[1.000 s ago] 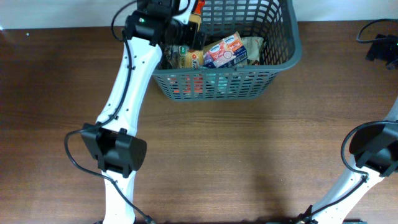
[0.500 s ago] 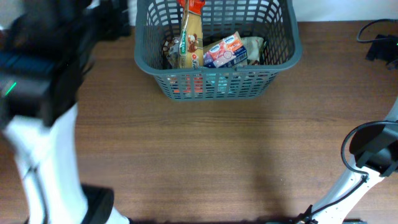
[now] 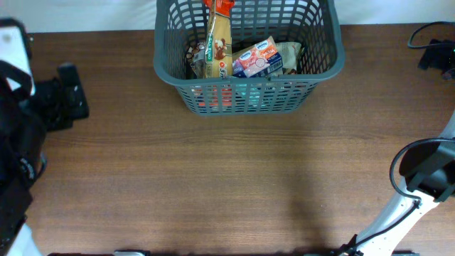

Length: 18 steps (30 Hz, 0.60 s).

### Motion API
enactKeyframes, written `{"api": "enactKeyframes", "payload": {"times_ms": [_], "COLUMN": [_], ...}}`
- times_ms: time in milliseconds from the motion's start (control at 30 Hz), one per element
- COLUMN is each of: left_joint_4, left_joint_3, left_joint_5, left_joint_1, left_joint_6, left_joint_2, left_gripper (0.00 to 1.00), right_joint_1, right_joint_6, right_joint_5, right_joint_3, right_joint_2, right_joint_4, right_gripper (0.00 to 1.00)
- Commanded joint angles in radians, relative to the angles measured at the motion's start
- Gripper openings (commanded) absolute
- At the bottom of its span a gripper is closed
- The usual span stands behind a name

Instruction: Pack container

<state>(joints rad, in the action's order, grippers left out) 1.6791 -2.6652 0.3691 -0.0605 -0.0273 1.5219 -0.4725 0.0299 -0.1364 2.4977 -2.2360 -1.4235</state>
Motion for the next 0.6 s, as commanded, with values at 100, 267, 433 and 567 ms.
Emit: {"api": "enactKeyframes", "payload": {"times_ms": [100, 267, 433, 567], "left_joint_4": [0.008, 0.006, -0.032, -0.117], "left_joint_3": [0.105, 0.27, 0.499, 0.772], "left_joint_5": [-0.013, -0.014, -0.013, -0.019], "left_joint_1": [0.048, 0.088, 0.125, 0.166], "left_joint_6": [-0.032, -0.041, -0.053, -0.093], "left_joint_2": [-0.043, -0.109, -0.214, -0.342], "left_gripper": [0.97, 0.97, 0.97, 0.97], "right_joint_1": [0.001, 0.001, 0.001, 0.001], "right_joint_6": [0.013, 0.013, 0.013, 0.013], "right_joint_5": [0.002, 0.002, 0.002, 0.002], "right_joint_3": [-0.002, -0.002, -0.002, -0.002], "right_joint_2": [0.004, 0.004, 0.004, 0.004], "right_joint_4": [0.002, 0.002, 0.002, 0.002], "right_gripper": [0.99, 0.99, 0.99, 0.99]}}
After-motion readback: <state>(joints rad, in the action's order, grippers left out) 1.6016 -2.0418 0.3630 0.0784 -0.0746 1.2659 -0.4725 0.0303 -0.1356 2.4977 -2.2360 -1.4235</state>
